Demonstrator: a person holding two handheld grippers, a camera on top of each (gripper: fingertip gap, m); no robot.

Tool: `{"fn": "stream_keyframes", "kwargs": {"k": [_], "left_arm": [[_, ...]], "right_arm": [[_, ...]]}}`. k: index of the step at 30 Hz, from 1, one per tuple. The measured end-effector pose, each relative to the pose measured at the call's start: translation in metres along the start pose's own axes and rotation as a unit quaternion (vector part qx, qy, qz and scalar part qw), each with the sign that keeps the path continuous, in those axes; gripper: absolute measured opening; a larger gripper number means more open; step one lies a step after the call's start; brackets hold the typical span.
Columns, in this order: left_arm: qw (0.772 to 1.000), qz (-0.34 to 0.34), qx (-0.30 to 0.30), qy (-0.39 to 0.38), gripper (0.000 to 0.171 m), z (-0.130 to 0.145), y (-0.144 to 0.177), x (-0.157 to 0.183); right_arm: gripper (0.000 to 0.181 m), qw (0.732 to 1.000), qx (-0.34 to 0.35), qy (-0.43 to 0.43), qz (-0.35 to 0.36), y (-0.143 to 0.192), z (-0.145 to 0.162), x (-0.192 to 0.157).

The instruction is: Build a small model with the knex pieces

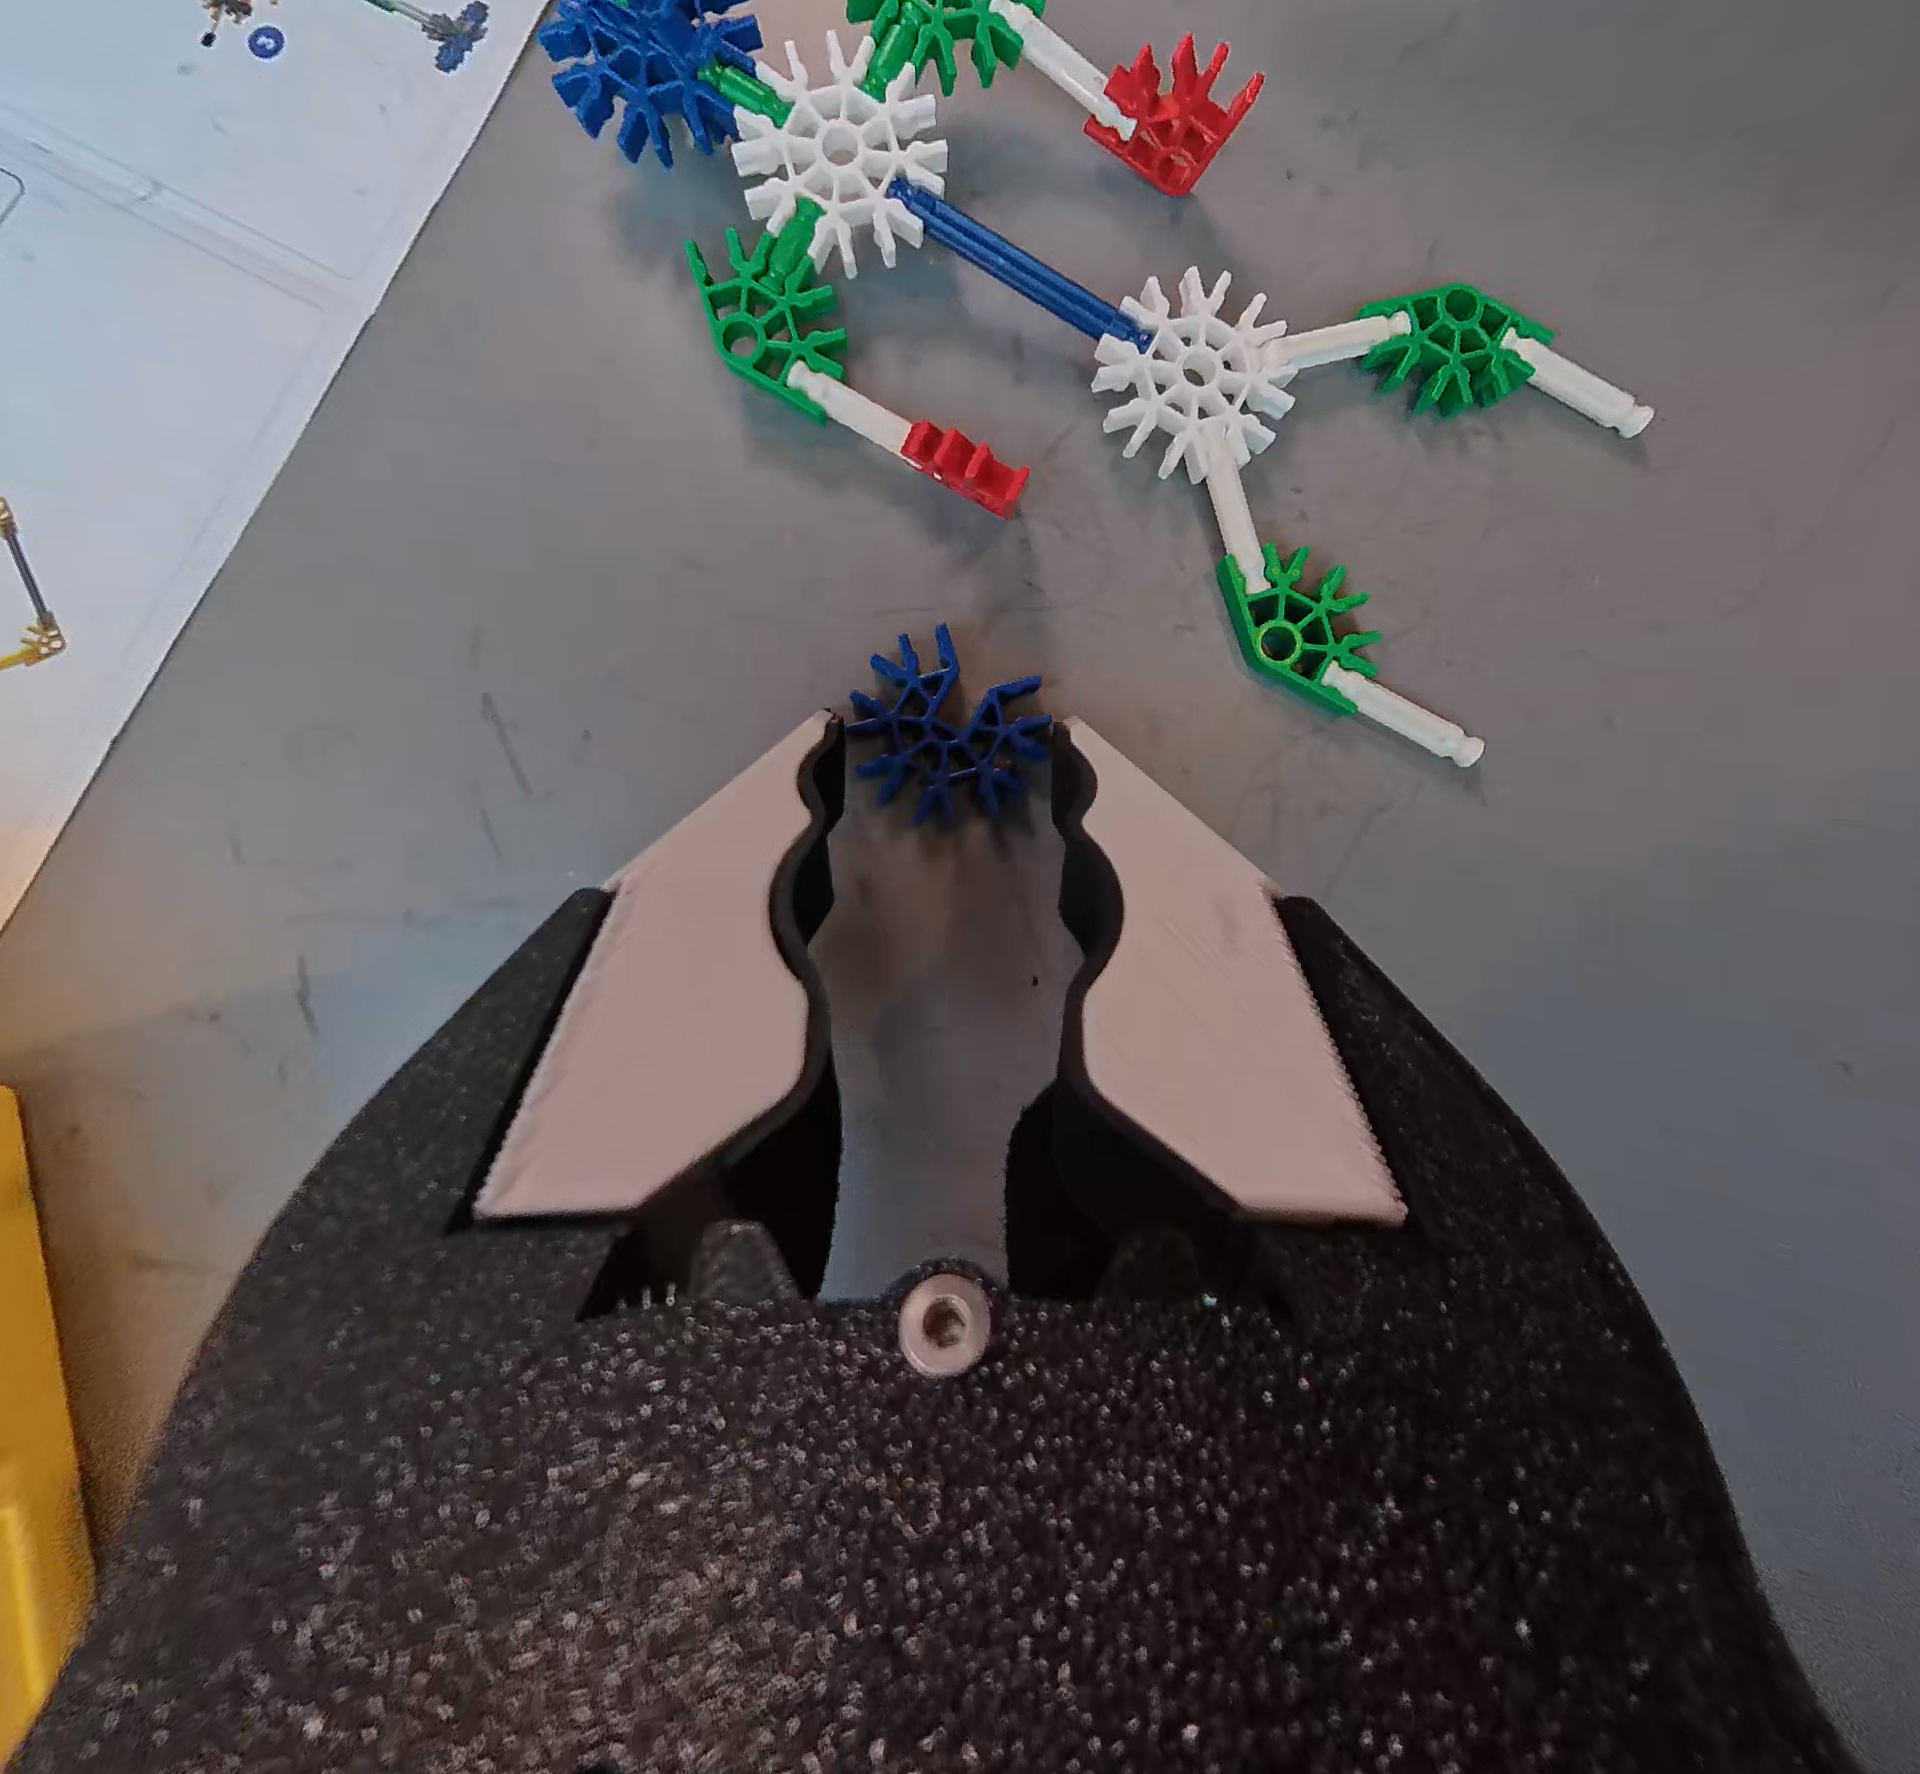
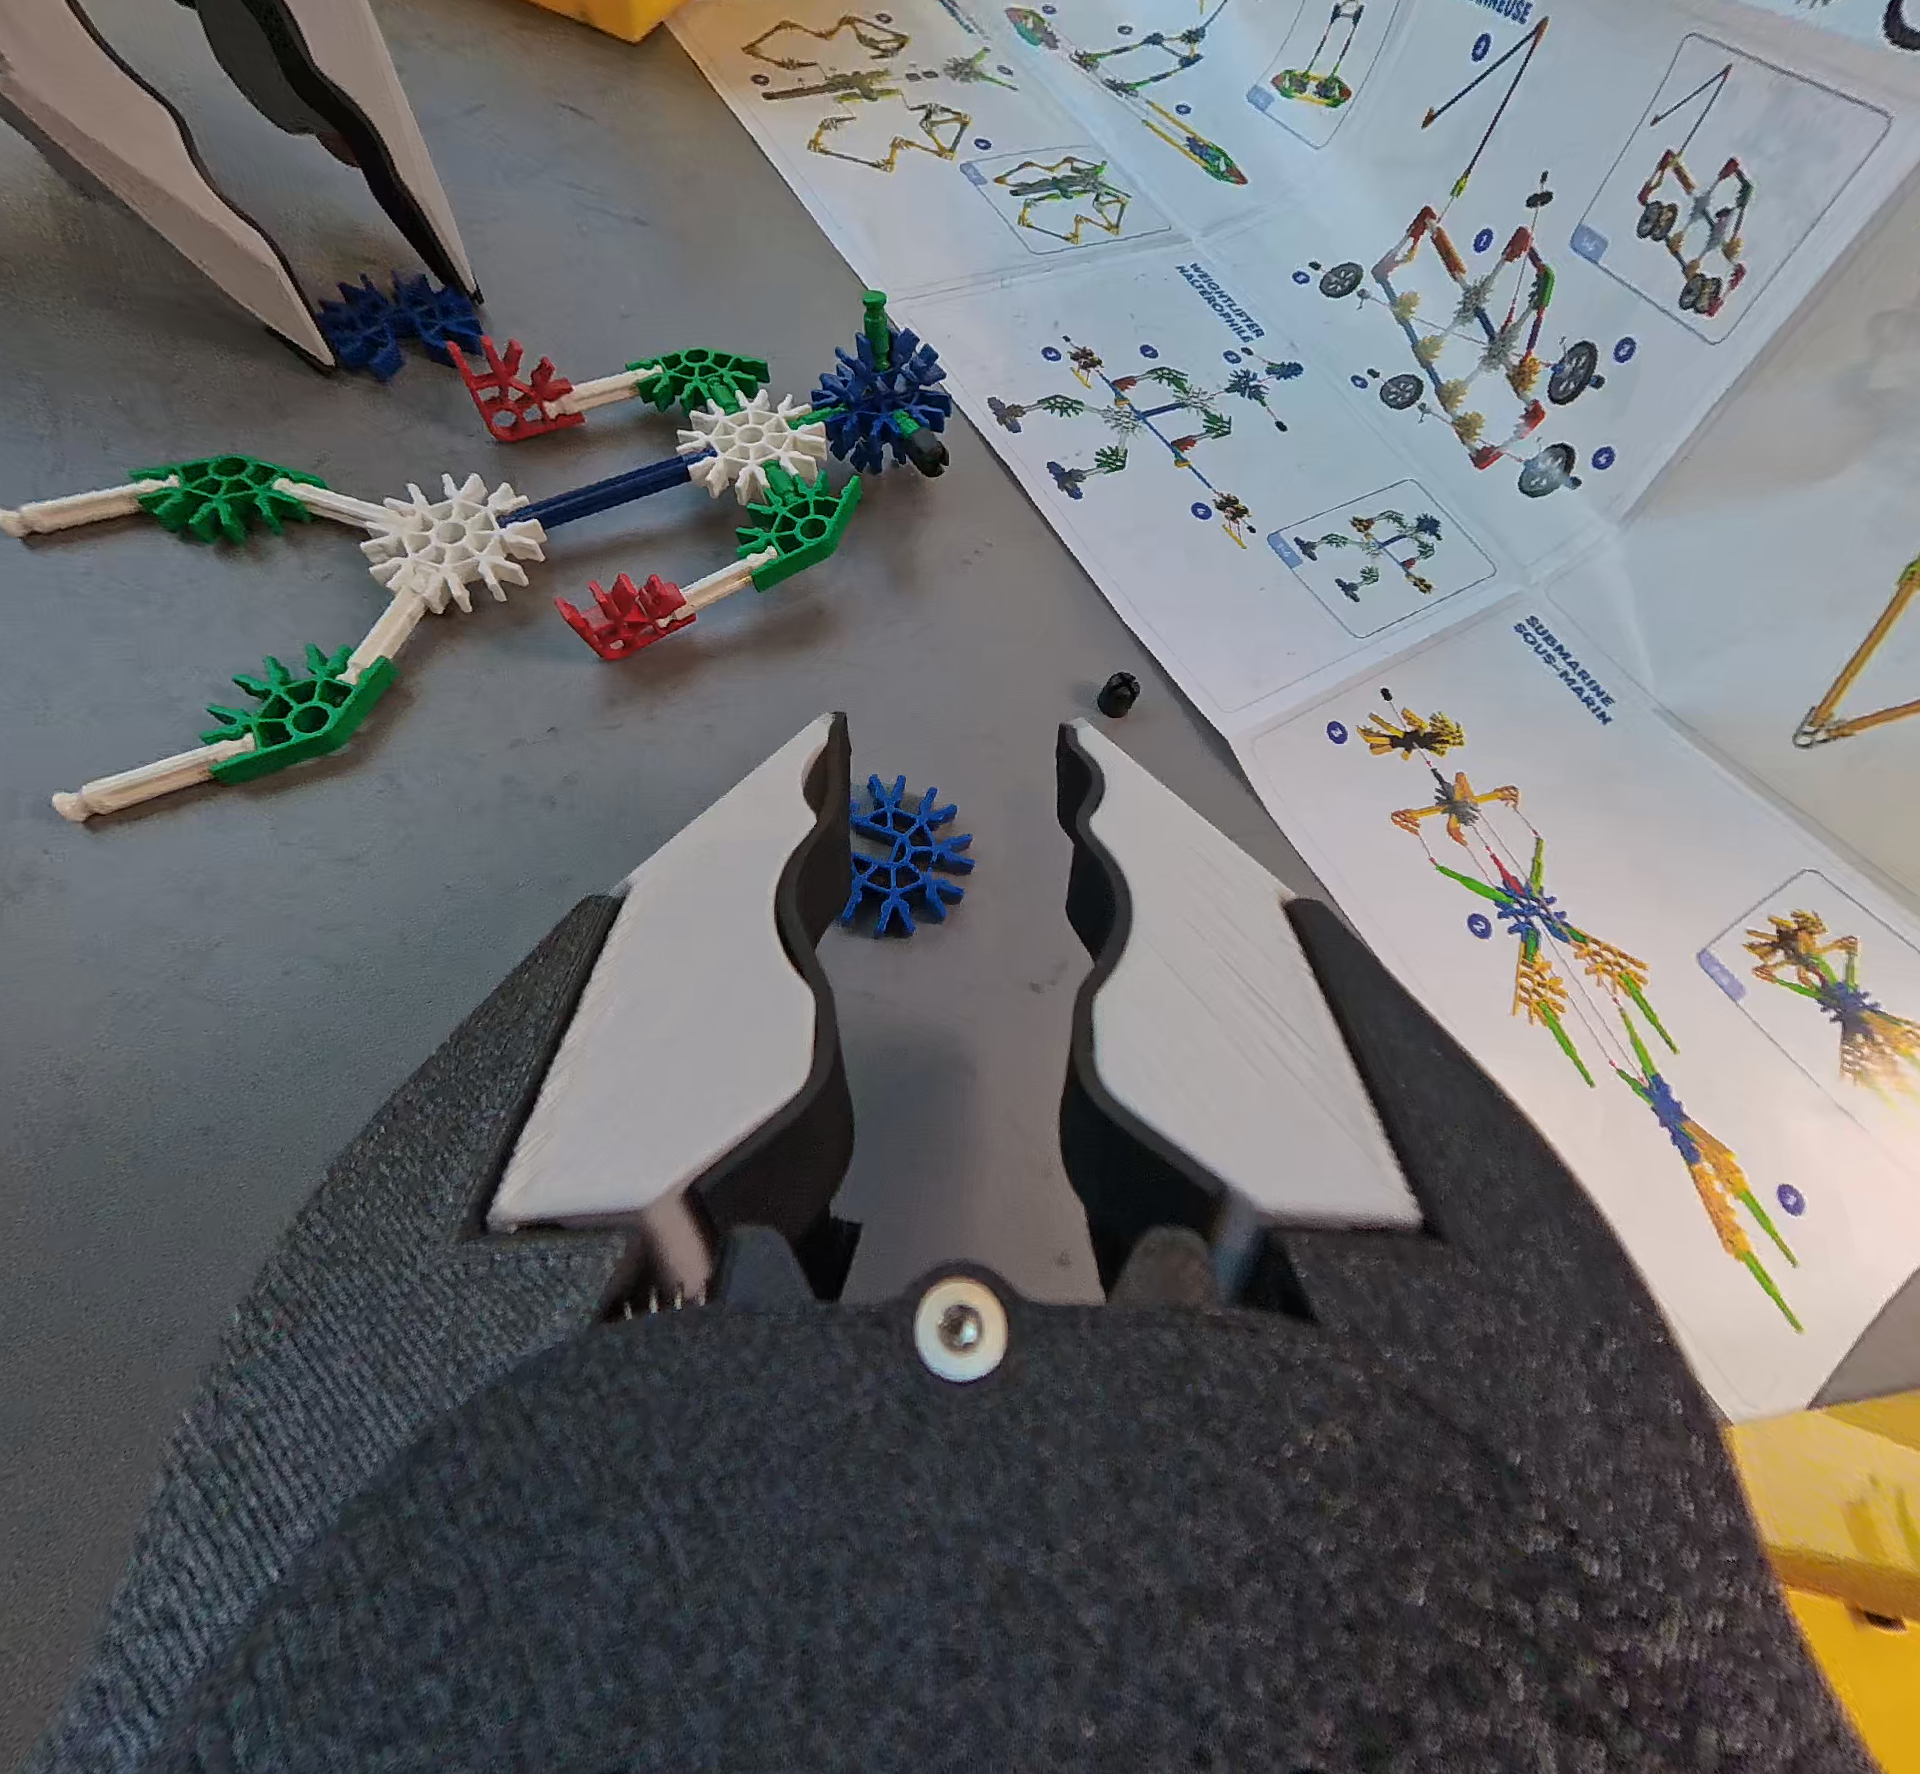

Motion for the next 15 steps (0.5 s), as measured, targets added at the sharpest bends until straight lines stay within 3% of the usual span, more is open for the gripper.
{"fn": "stream_keyframes", "kwargs": {"k": [11,15], "left_arm": [[0.999,0.004,0.047,-0.005,0.039,0.006,0.000,-0.001],[0.991,-0.004,0.131,-0.017,0.037,-0.001,0.016,-0.003]], "right_arm": [[0.039,1.000,-0.011,0.012,0.007,-0.004,0.000,-0.004],[0.039,1.000,-0.001,0.002,0.006,-0.002,0.000,-0.001]]}}
Point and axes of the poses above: each gripper's, where its closed fingertips meet, y back along the fingers, z out of its underside, x = y × z across the jaws, the point moved 8 cm from there along y, back along the fingers, and after that the axes turned 11 degrees about -x, right-handed, at the moved point
